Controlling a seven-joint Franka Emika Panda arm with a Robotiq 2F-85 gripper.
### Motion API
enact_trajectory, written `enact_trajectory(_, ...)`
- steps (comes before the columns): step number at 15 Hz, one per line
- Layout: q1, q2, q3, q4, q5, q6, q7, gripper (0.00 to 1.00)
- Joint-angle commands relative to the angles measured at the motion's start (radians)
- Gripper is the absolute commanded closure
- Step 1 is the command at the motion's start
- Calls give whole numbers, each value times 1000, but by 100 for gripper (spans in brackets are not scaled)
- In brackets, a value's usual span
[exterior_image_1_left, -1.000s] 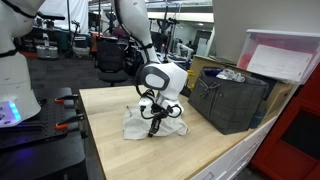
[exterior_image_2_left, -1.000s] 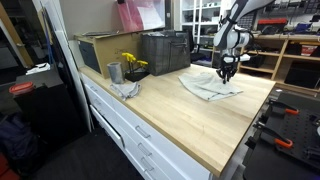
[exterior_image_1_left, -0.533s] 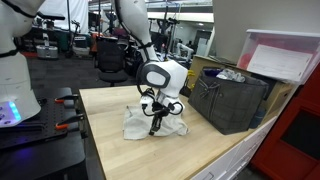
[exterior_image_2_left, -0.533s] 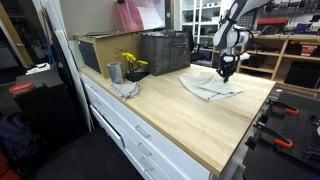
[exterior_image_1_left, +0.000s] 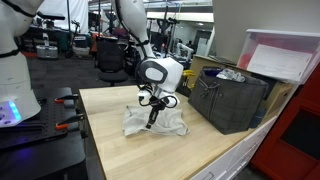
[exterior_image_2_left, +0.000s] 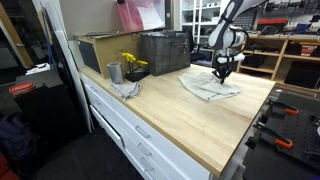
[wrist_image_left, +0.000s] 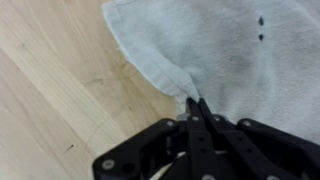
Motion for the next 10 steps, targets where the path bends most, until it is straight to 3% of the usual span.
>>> enact_trajectory(1,130,-112,-35,-106,-43,-1,187,99)
enact_trajectory(6,329,-155,-72,-119,-183,-17,464,99)
enact_trajectory(10,410,-140,-46,-86,-259,-42,578,99)
